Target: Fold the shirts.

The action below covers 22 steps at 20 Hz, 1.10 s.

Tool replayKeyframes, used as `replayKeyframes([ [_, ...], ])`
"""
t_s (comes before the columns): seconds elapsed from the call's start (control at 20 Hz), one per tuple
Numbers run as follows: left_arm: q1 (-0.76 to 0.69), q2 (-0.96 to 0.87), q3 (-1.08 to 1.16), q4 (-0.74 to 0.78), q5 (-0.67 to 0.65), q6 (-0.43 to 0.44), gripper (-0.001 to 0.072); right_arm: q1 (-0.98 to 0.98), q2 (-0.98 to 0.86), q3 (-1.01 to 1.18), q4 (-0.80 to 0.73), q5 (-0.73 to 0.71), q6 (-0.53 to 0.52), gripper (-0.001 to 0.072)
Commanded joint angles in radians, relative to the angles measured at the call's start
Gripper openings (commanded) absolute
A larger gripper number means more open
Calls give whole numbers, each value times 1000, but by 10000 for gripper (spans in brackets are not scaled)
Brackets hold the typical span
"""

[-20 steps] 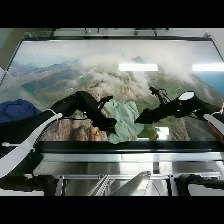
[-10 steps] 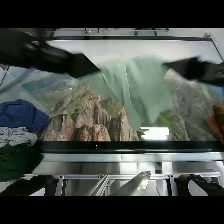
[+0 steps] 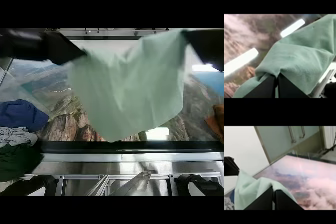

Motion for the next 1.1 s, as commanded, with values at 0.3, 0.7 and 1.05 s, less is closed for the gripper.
replayKeyframes([
  [0.3,94,-365,-226,6,85,42,717,-4,-578,-4,-246,121,240,501],
  [0.7,219,-424,-269,6,40,43,714,-360,-507,-195,-384,243,371,499],
  [1.05,181,-615,-188,-5,42,43,699,-383,-570,-318,-375,54,367,499],
])
